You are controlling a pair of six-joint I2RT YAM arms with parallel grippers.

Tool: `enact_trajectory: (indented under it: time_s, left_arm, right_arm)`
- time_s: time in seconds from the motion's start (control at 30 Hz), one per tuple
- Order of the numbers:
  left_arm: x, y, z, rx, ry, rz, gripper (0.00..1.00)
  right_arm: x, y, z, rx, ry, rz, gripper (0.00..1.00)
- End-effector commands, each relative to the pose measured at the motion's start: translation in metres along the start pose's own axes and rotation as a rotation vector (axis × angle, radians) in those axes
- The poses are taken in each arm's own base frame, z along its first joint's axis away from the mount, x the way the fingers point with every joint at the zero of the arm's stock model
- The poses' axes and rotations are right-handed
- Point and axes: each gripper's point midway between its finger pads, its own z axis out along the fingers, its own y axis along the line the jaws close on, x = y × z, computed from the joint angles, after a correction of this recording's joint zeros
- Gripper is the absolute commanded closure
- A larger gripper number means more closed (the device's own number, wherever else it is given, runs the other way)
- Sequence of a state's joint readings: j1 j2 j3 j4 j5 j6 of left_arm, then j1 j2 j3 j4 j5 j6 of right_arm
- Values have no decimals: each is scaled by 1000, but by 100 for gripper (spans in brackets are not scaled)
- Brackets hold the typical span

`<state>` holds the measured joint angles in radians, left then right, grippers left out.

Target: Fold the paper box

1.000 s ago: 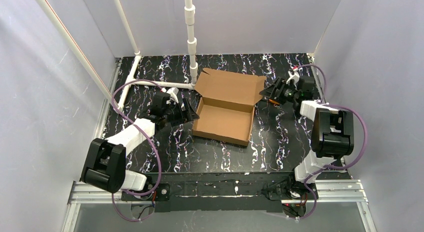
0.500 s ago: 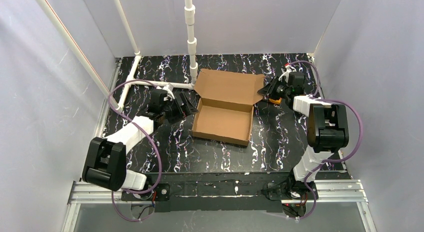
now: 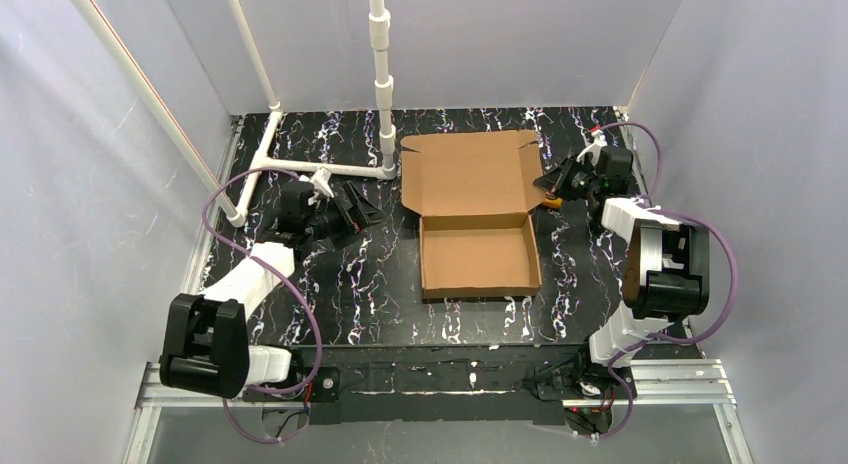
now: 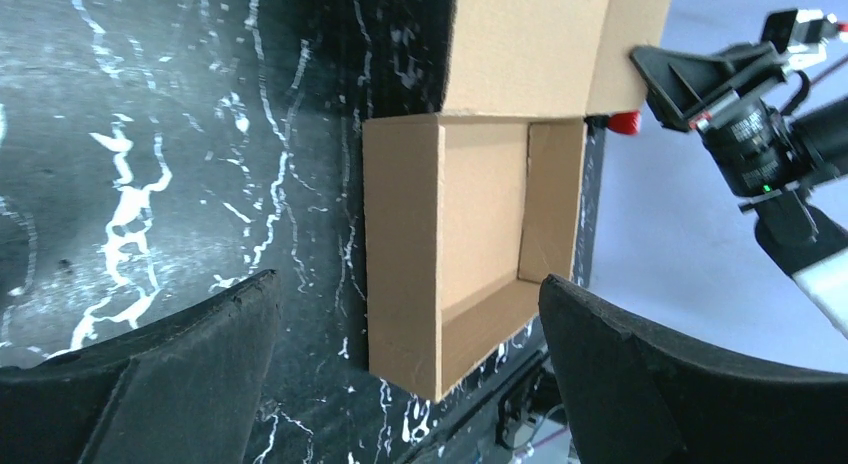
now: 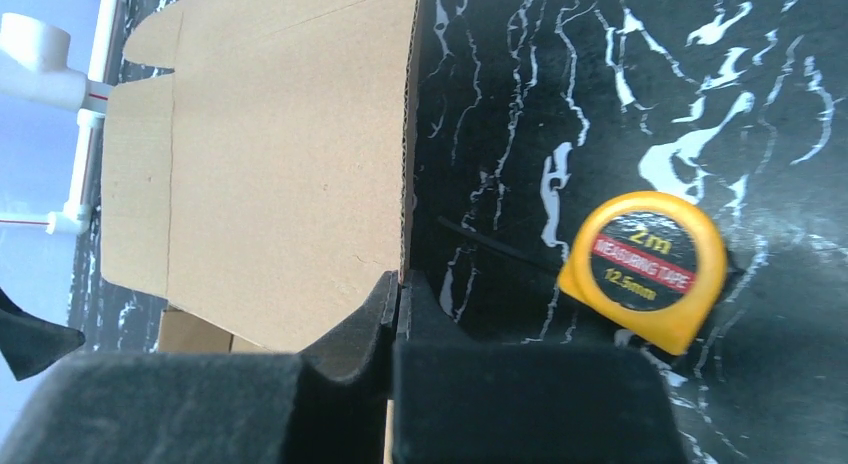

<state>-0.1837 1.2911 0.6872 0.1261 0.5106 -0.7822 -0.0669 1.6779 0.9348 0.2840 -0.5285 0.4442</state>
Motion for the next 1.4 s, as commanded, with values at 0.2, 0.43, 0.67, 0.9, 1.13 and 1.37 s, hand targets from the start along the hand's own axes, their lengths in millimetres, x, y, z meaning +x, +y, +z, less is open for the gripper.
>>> enact_trajectory:
  time_s: [0.2, 0.43, 0.67, 0.9, 1.13, 1.37]
  left_arm:
    - [0, -28, 18, 192, 63, 22, 2]
    - [-18, -32, 52, 170, 44, 104, 2]
    - [-31, -42, 74, 153, 16, 115, 2]
    - [-22, -47, 89, 180, 24, 81, 8]
    - [-10, -55, 87, 207, 37, 72, 40]
    - [0, -42, 77, 169, 12, 70, 97]
  right_arm:
    - [-10, -3, -27, -93, -6, -125, 99]
    - [-6, 9, -31, -167, 8, -169, 99]
    - [-1, 19, -32, -238, 20, -185, 99]
    - [2, 25, -33, -285, 31, -179, 99]
    - [6, 31, -31, -312, 43, -187, 99]
    - [10, 43, -28, -350, 64, -217, 99]
